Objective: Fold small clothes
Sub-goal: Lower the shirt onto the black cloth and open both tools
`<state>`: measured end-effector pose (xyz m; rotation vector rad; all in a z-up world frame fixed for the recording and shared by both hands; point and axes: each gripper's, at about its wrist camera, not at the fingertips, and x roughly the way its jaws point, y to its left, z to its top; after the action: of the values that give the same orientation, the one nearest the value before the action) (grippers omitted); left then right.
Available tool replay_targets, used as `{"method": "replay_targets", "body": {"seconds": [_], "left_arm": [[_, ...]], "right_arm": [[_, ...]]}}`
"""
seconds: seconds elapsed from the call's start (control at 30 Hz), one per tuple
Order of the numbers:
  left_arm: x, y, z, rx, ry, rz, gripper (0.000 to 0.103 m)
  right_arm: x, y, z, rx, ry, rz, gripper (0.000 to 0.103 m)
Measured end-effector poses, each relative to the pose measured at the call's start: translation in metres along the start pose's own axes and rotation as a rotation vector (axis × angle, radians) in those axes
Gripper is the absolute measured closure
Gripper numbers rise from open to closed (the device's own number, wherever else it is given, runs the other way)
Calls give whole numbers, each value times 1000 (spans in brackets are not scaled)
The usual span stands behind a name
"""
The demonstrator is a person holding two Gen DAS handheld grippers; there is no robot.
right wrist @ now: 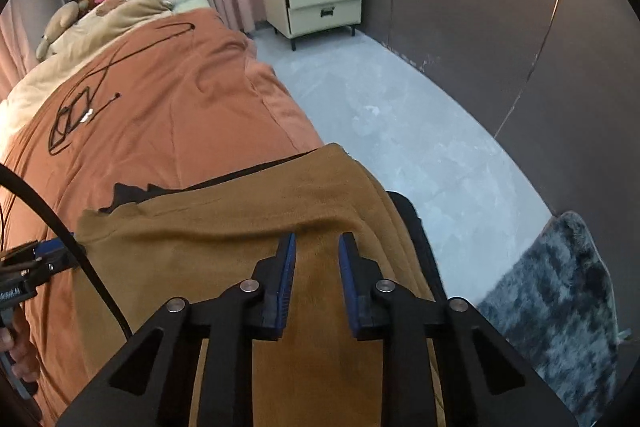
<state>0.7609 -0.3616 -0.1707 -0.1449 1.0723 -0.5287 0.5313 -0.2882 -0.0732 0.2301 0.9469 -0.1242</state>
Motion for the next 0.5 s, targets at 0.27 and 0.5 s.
{"method": "replay_targets", "body": {"seconds": [0.27,0.5], "left_arm": [[24,10,0,6,16,11,54],[13,8,-2,-8,24,23,52]], "right_arm": [[29,-18,23,43,30,-70,87],[25,-30,30,80,25,-70,84]]}}
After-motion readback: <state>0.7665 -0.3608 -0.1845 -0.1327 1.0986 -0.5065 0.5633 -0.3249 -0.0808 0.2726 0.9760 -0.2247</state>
